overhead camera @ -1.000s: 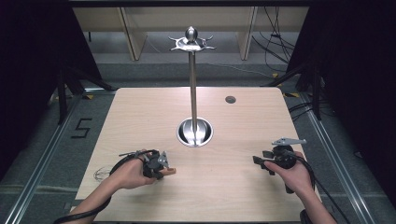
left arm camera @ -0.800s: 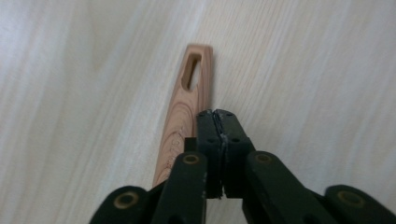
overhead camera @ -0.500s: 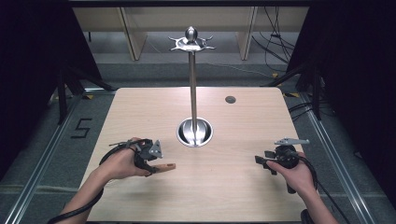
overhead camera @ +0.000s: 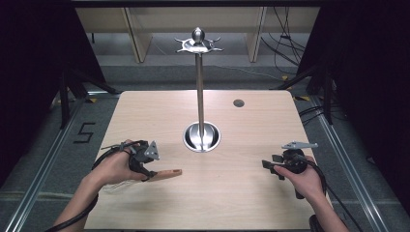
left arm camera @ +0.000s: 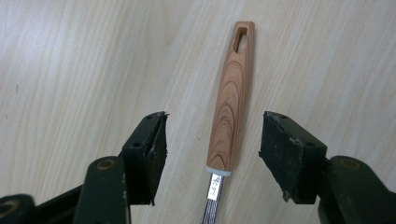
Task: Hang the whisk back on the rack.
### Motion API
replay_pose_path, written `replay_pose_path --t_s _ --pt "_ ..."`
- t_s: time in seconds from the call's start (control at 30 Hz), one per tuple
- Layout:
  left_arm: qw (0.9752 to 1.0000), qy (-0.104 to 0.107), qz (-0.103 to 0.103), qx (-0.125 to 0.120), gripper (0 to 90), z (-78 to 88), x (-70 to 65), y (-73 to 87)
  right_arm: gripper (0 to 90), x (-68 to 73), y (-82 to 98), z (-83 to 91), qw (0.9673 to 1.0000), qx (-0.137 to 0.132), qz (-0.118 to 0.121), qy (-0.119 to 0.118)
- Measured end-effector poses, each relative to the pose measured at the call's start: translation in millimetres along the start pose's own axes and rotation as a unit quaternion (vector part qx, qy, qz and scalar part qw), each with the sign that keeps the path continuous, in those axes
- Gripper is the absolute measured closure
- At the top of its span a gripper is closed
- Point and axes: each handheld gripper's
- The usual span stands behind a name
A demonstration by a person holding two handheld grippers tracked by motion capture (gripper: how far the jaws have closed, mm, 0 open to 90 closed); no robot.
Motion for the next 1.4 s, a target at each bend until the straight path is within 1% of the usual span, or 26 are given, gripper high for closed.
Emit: replay_pose_path --t_s 0.03,0.07,0.1,0.13,0.2,0.33,0.37,0.4,0.47,0.5,0.57,0.63,0.67,0.7,0.8,0.87,0.9,0.93,1.0,1.1,1.13,1.17,1.2,1.3,1.33,1.4 --pt "1.0 0.003 -0.001 0.007 40.9 -0.6 0.7 0.9 45.5 2.0 -1.0 0.9 0.9998 0.009 -0.017 -0.001" --pt "0.9999 0.007 0.002 0.014 41.0 -1.2 0.9 1.7 45.6 0.6 -0.4 -1.0 0.9999 0.004 -0.015 -0.006" --pt "0.9997 0.008 0.001 0.021 41.5 -1.8 1.3 2.0 45.5 0.2 -1.0 -0.3 0.9998 0.008 -0.014 -0.005" --pt "0.9996 0.011 -0.007 0.026 42.1 -2.5 2.4 1.9 45.6 -0.6 -0.8 -0.5 0.9999 0.008 -0.013 -0.008" --pt "0.999 0.019 -0.011 0.038 42.5 -4.6 2.8 2.1 45.5 -1.1 -0.5 -1.0 0.9998 0.01 -0.013 -0.01" --pt "0.997 0.04 -0.03 0.06 44.4 -12.2 8.4 0.2 45.5 -1.4 -0.4 -1.8 0.9998 0.012 -0.014 -0.01" --pt "0.9959 0.048 -0.036 0.068 44.8 -14.6 10.3 -0.4 45.5 -1.3 -0.9 -2.4 0.9997 0.014 -0.016 -0.01" --pt "0.995 0.052 -0.044 0.073 45.2 -15.5 11.3 -0.9 45.5 1.8 -1.0 -2.6 0.9994 0.014 -0.031 -0.009" --pt "0.9931 0.062 -0.056 0.082 46.5 -16.4 12.1 -1.7 45.5 2.1 -0.3 -4.1 0.9997 0.009 -0.021 -0.007" --pt "0.9914 0.07 -0.066 0.089 46.9 -16.6 12.3 -2.0 45.5 1.2 -0.8 -4.0 0.9998 0.014 -0.014 -0.008" --pt "0.9885 0.082 -0.077 0.101 47.3 -17.7 11.7 -1.8 45.5 3.6 -0.8 -2.2 0.9997 0.014 -0.018 -0.005" --pt "0.9869 0.082 -0.084 0.111 48.1 -19.7 12.1 -2.8 45.5 1.4 0.3 -2.7 1.0 0.004 0.007 -0.003" --pt "0.9857 0.083 -0.09 0.116 48.9 -21.0 12.6 -3.3 45.5 1.7 0.2 -2.5 1.0 0.006 0.005 -0.001" --pt "0.985 0.085 -0.092 0.118 49.0 -22.8 12.9 -3.7 45.5 3.8 -0.9 -1.6 0.9999 0.01 -0.011 -0.002" --pt "0.9841 0.098 -0.086 0.121 50.9 -29.8 12.7 -2.1 45.4 2.9 -1.2 -1.9 0.9999 0.009 -0.013 -0.004" --pt "0.9837 0.098 -0.081 0.127 52.0 -33.8 13.9 0.1 45.4 2.6 -0.8 -1.3 0.9999 0.009 -0.012 -0.001" --pt "0.9824 0.1 -0.082 0.134 52.9 -35.4 14.8 1.3 45.2 2.1 -0.4 -0.8 0.9998 0.012 -0.015 -0.002" --pt "0.9827 0.101 -0.077 0.135 53.2 -36.2 14.8 2.3 45.2 -1.3 0.9 -2.5 1.0 0.003 0.002 -0.005" --pt "0.9829 0.099 -0.073 0.137 53.9 -38.2 15.1 3.6 45.2 1.0 -0.3 -0.4 0.9998 0.01 -0.018 -0.004" --pt "0.9814 0.101 -0.071 0.147 54.6 -42.1 13.0 4.9 45.2 1.3 -0.8 -0.3 0.9998 0.009 -0.015 -0.002" --pt "0.9808 0.107 -0.069 0.148 54.9 -43.5 12.2 5.2 45.2 3.4 -1.1 0.3 0.9996 0.015 -0.026 0.001" --pt "0.9813 0.107 -0.068 0.145 55.1 -44.8 11.7 5.5 45.1 3.2 -1.0 -0.3 0.9997 0.013 -0.022 -0.003" --pt "0.9819 0.107 -0.064 0.142 55.7 -46.3 11.1 6.0 45.1 1.8 -1.1 -1.1 0.9999 0.006 -0.008 -0.001" --pt "0.9807 0.108 -0.07 0.147 57.5 -50.3 11.2 6.6 45.1 2.0 -1.0 -2.5 0.9999 0.007 -0.008 -0.004" --pt "0.9802 0.11 -0.068 0.15 57.9 -51.9 10.7 7.0 45.1 2.9 -1.0 -1.9 0.9998 0.011 -0.014 -0.002" --pt "0.9803 0.114 -0.062 0.149 58.9 -54.8 10.2 7.3 45.1 2.2 -1.0 -2.1 0.9999 0.008 -0.011 -0.004"
Point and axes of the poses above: each handheld gripper's, and its own axes: z roughly backward along the jaws, y roughly out of its underside, x roughly to its left, and after that the axes turned 9 degrees about -x, right-handed
